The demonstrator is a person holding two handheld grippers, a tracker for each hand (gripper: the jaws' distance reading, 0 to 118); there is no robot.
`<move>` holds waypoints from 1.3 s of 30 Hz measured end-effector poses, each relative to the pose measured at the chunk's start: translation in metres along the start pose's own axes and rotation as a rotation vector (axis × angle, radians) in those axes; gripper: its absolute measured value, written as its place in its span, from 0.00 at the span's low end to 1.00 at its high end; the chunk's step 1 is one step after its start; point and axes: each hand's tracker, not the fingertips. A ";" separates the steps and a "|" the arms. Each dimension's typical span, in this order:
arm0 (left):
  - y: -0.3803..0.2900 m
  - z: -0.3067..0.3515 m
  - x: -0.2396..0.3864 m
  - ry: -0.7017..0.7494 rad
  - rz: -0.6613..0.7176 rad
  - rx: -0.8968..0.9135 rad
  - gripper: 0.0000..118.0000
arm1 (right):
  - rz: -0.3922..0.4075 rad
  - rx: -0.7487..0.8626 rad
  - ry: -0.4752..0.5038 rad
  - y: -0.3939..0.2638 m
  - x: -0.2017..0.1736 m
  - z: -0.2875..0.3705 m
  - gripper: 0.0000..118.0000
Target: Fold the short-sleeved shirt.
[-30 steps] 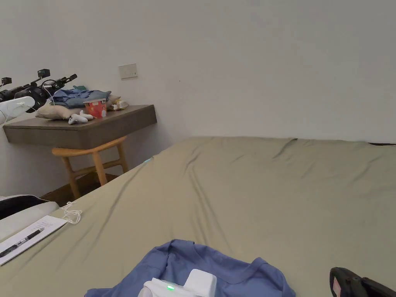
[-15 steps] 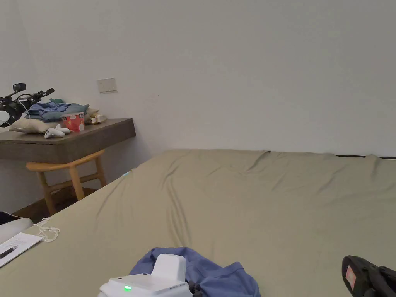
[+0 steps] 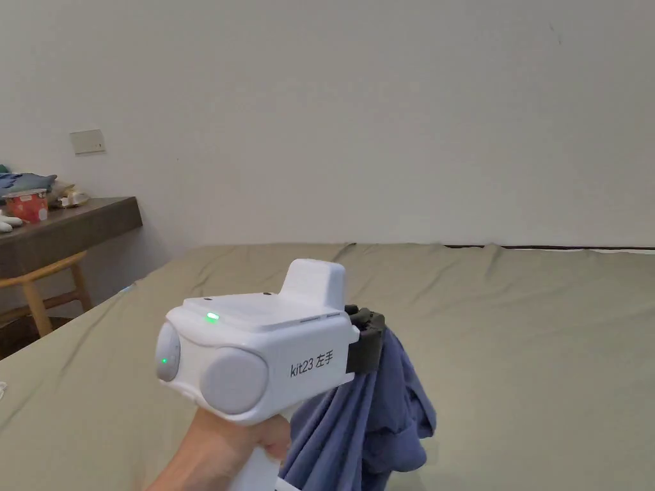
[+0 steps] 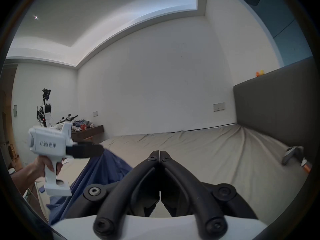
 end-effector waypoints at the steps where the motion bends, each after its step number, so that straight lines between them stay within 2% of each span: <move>1: 0.016 -0.007 0.025 -0.001 -0.084 0.011 0.00 | 0.021 0.007 -0.024 0.006 0.008 0.011 0.00; 3: 0.042 -0.018 0.075 -0.076 -0.229 0.033 0.00 | 0.047 0.034 -0.090 0.018 0.022 0.033 0.00; 5: 0.056 -0.028 0.129 -0.196 -0.263 0.029 0.00 | 0.081 0.097 -0.153 0.035 0.040 0.061 0.00; 7: 0.050 -0.037 0.179 -0.284 -0.289 0.047 0.00 | 0.045 0.085 -0.237 0.045 0.060 0.083 0.00; 11: -0.004 -0.067 0.253 -0.391 -0.157 -0.055 0.00 | 0.109 0.031 -0.392 0.053 0.093 0.123 0.00; 12: -0.024 -0.076 0.265 -0.401 -0.118 -0.087 0.00 | 0.143 0.032 -0.413 0.052 0.098 0.130 0.00; 14: -0.060 -0.090 0.278 -0.413 -0.025 -0.157 0.01 | 0.152 0.012 -0.421 0.047 0.108 0.138 0.00; 15: -0.073 -0.094 0.279 -0.426 0.035 -0.189 0.15 | 0.138 0.001 -0.419 0.043 0.114 0.139 0.00; 16: -0.085 -0.098 0.280 -0.429 0.128 -0.221 0.34 | 0.119 -0.017 -0.419 0.039 0.120 0.140 0.00; 17: -0.086 -0.100 0.278 -0.449 0.190 -0.241 0.57 | 0.107 -0.023 -0.417 0.036 0.122 0.140 0.00; 18: -0.087 -0.101 0.277 -0.440 0.184 -0.273 0.86 | 0.092 -0.032 -0.415 0.034 0.124 0.141 0.00; 19: -0.088 -0.099 0.274 -0.430 0.164 -0.283 0.96 | 0.094 -0.033 -0.412 0.031 0.126 0.140 0.00; 20: -0.087 -0.093 0.270 -0.420 0.144 -0.261 0.97 | 0.090 -0.036 -0.404 0.030 0.126 0.139 0.00; 21: -0.085 -0.087 0.264 -0.424 0.127 -0.230 0.97 | 0.089 -0.034 -0.400 0.029 0.124 0.138 0.00; 23: -0.073 -0.073 0.251 -0.344 0.128 -0.204 0.97 | 0.066 -0.031 -0.370 0.026 0.121 0.136 0.00; 26: -0.057 -0.042 0.226 -0.343 0.156 -0.128 0.96 | 0.071 -0.030 -0.338 0.024 0.110 0.131 0.00; 28: -0.046 -0.007 0.206 -0.305 0.162 -0.042 0.89 | 0.087 -0.030 -0.312 0.024 0.099 0.127 0.00; 29: -0.042 0.014 0.197 -0.278 0.150 -0.005 0.81 | 0.097 -0.028 -0.295 0.024 0.093 0.125 0.00; 32: -0.042 0.082 0.173 -0.103 0.103 0.169 0.38 | 0.082 -0.026 -0.238 0.022 0.079 0.119 0.00; 33: -0.045 0.101 0.166 -0.020 0.064 0.206 0.38 | 0.081 -0.026 -0.216 0.021 0.073 0.117 0.00; 34: -0.052 0.119 0.161 0.082 0.009 0.246 0.31 | 0.075 -0.035 -0.199 0.019 0.066 0.115 0.00; 36: -0.068 0.144 0.153 0.328 -0.065 0.246 0.00 | 0.098 -0.028 -0.182 0.015 0.054 0.114 0.00; 37: -0.078 0.154 0.145 0.386 -0.046 0.234 0.00 | 0.120 -0.022 -0.168 0.010 0.046 0.113 0.00; 39: -0.099 0.168 0.129 0.347 0.045 0.186 0.00 | 0.149 -0.019 -0.145 0.003 0.034 0.109 0.00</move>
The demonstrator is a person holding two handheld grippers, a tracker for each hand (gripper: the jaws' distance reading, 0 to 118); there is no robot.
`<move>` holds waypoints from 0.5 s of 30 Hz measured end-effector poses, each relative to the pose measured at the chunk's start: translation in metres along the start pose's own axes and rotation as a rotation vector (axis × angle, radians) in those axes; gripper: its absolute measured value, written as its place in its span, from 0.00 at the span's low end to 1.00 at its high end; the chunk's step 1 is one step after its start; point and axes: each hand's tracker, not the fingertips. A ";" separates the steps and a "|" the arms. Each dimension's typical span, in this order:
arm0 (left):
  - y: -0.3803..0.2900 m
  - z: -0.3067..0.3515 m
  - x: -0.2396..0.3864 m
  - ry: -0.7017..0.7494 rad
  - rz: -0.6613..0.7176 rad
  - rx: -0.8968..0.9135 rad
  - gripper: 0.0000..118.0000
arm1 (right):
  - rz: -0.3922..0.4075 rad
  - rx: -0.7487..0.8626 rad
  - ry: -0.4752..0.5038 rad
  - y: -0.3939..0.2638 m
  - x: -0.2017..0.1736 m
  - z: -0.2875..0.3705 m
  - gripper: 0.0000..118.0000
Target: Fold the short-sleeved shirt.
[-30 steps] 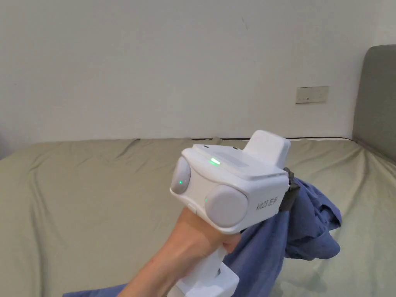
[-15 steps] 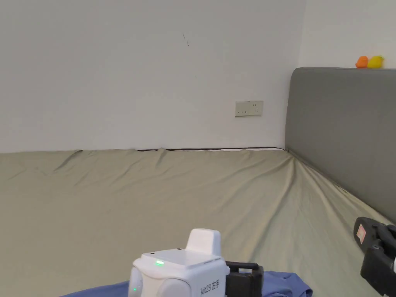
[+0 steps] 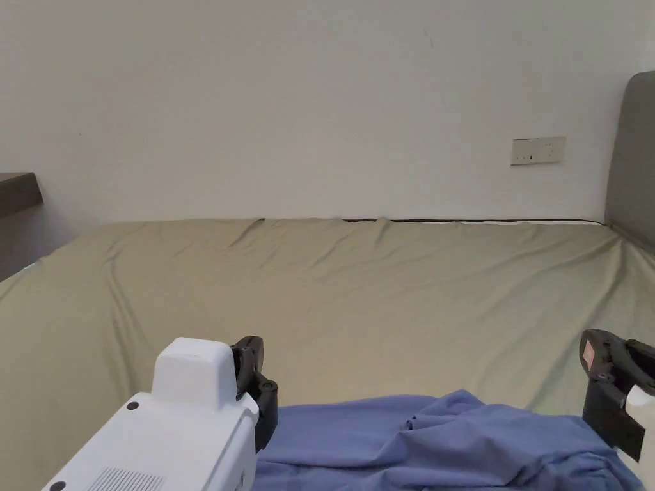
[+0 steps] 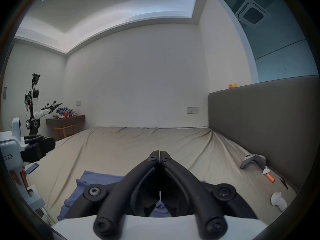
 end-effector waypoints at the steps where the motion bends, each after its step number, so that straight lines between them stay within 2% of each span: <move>1: -0.008 0.002 -0.011 -0.014 0.076 -0.048 0.00 | -0.011 -0.026 0.024 -0.004 -0.004 -0.003 0.00; 3: -0.017 0.005 -0.026 0.018 0.104 -0.100 0.00 | -0.057 -0.093 0.050 -0.013 -0.011 -0.008 0.00; 6: -0.030 0.005 -0.038 0.062 0.042 -0.133 0.00 | -0.049 -0.095 0.052 -0.018 -0.017 -0.011 0.00; 9: -0.043 -0.011 -0.053 0.021 0.074 -0.263 0.00 | -0.046 -0.117 0.067 -0.020 -0.018 -0.016 0.00; 10: -0.050 -0.018 -0.058 0.010 0.087 -0.286 0.03 | -0.044 -0.119 0.067 -0.022 -0.018 -0.018 0.00; 11: -0.056 -0.021 -0.064 0.013 0.104 -0.298 0.19 | -0.038 -0.127 0.069 -0.023 -0.017 -0.020 0.00; 12: -0.061 -0.026 -0.068 0.017 0.117 -0.318 0.57 | -0.033 -0.133 0.070 -0.024 -0.017 -0.022 0.00; 13: -0.068 -0.037 -0.073 0.014 0.136 -0.357 0.83 | -0.032 -0.137 0.070 -0.026 -0.015 -0.025 0.00; 14: -0.074 -0.049 -0.077 0.021 0.127 -0.417 0.99 | -0.031 -0.145 0.074 -0.027 -0.014 -0.029 0.00; 15: -0.080 -0.059 -0.079 0.019 0.125 -0.467 0.97 | -0.036 -0.159 0.076 -0.029 -0.013 -0.032 0.00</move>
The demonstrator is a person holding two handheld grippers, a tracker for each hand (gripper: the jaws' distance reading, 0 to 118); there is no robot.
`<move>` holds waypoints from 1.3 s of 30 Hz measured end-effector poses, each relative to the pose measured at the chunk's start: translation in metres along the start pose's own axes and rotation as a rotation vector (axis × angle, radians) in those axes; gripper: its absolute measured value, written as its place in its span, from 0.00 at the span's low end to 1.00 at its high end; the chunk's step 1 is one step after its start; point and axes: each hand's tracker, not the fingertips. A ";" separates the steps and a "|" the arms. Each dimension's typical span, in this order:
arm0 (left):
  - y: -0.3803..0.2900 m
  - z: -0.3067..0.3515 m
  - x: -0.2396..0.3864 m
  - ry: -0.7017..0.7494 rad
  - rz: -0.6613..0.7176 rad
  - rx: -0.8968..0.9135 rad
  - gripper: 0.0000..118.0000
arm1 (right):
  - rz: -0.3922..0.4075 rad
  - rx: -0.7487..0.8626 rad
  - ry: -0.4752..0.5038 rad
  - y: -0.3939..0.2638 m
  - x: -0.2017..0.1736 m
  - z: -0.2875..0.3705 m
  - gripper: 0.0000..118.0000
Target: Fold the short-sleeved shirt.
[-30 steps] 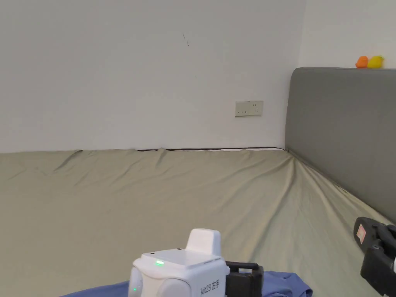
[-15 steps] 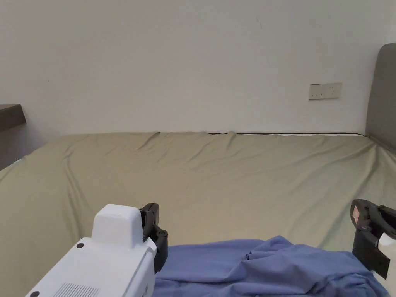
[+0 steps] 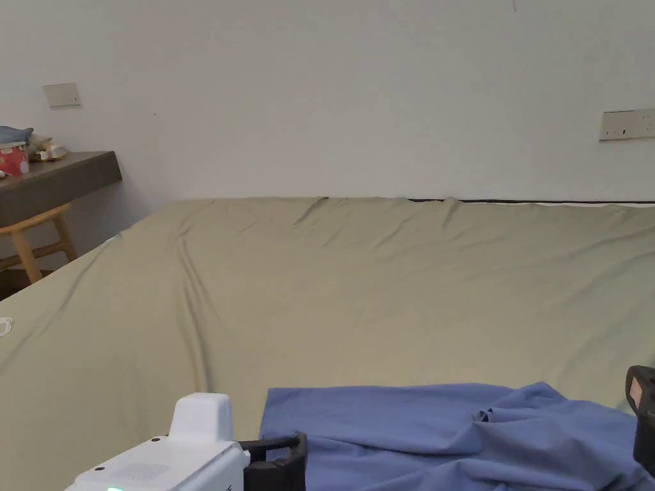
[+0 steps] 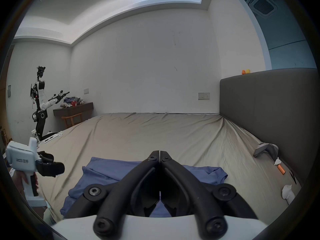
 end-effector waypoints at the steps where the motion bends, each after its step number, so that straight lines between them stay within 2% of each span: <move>1: 0.000 -0.010 0.001 -0.026 0.002 -0.019 0.95 | 0.001 0.001 -0.001 -0.001 0.000 -0.002 0.00; 5: 0.007 -0.055 -0.002 0.006 0.040 -0.065 0.95 | 0.007 -0.024 0.006 -0.007 0.001 -0.015 0.00; 7: 0.003 -0.071 0.001 -0.017 0.041 -0.154 0.95 | 0.020 -0.041 0.001 -0.009 0.002 -0.021 0.00; 16: -0.028 -0.077 0.006 -0.018 -0.117 -0.373 0.94 | 0.045 -0.094 -0.001 -0.018 0.012 -0.035 0.00; 21: -0.014 -0.087 0.001 0.037 -0.110 -0.241 0.94 | 0.050 -0.098 0.009 -0.022 0.012 -0.041 0.00; 27: 0.043 -0.142 -0.005 0.019 -0.158 -0.150 0.94 | 0.055 -0.098 0.018 -0.024 0.016 -0.048 0.00; 34: 0.062 -0.240 -0.002 0.062 -0.196 -0.287 0.94 | 0.038 -0.116 -0.010 -0.028 0.026 -0.067 0.00; 38: 0.045 -0.267 0.002 0.052 -0.217 -0.388 0.85 | 0.047 -0.126 -0.010 -0.028 0.029 -0.073 0.00; 39: 0.043 -0.263 0.001 0.035 -0.193 -0.344 0.85 | 0.049 -0.125 -0.013 -0.027 0.030 -0.073 0.00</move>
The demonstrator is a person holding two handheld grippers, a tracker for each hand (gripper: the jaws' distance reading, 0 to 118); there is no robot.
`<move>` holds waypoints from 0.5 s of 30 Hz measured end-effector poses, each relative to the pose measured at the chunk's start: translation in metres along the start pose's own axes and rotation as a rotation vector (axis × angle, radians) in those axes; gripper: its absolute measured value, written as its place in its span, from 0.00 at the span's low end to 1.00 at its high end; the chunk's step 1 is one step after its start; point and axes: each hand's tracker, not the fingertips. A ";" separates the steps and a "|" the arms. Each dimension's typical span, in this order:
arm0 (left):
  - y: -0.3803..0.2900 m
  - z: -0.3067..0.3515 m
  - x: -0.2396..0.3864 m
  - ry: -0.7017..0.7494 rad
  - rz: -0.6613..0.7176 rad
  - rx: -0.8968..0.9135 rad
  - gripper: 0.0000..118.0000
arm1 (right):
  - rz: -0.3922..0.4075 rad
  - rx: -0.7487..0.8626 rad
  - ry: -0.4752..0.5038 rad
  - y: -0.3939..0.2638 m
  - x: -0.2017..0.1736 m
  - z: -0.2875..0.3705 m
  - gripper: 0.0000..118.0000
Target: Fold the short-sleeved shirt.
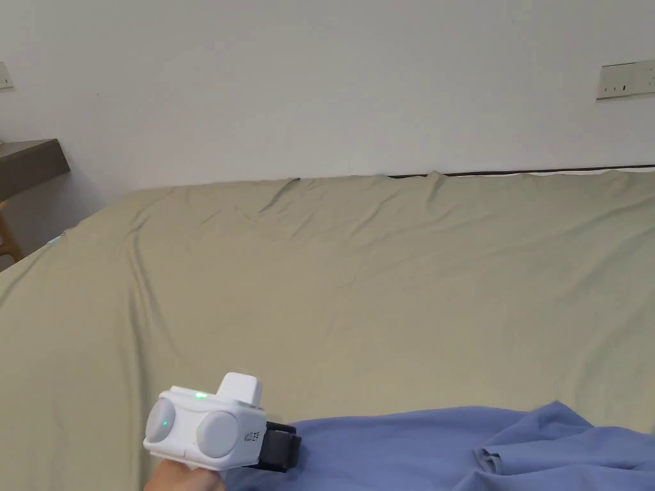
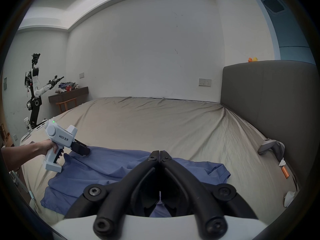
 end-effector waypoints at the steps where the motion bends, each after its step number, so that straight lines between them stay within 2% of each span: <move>1: -0.002 0.006 -0.002 0.022 0.049 0.065 0.84 | -0.001 0.001 -0.004 0.000 0.001 0.000 0.00; 2: -0.003 0.007 -0.005 -0.018 0.066 0.060 0.80 | -0.005 0.004 -0.004 0.000 0.004 0.000 0.00; 3: -0.004 0.009 -0.006 -0.072 0.095 0.065 0.65 | -0.013 0.006 -0.002 0.000 0.005 0.000 0.00; 4: -0.005 0.014 -0.004 -0.032 0.104 0.094 0.55 | -0.022 0.007 0.002 0.001 0.007 0.000 0.00; 5: -0.004 0.017 -0.003 0.020 0.079 0.097 0.40 | -0.027 0.009 0.005 0.001 0.008 0.001 0.00; 6: -0.005 0.019 -0.002 -0.014 0.051 0.101 0.06 | -0.030 0.010 0.005 0.002 0.008 0.001 0.00; 7: -0.005 0.021 0.002 -0.044 0.056 0.108 0.01 | -0.028 0.011 0.001 0.002 0.008 0.003 0.00; 9: -0.004 0.016 0.014 -0.021 0.032 0.059 0.01 | -0.018 0.011 -0.006 0.002 0.008 0.005 0.00; 11: -0.005 0.019 0.019 0.012 -0.011 0.084 0.00 | -0.010 0.007 -0.013 0.003 0.010 0.007 0.00; 15: -0.001 0.032 0.019 -0.095 0.049 0.087 0.00 | -0.005 0.009 -0.044 0.007 0.020 0.009 0.00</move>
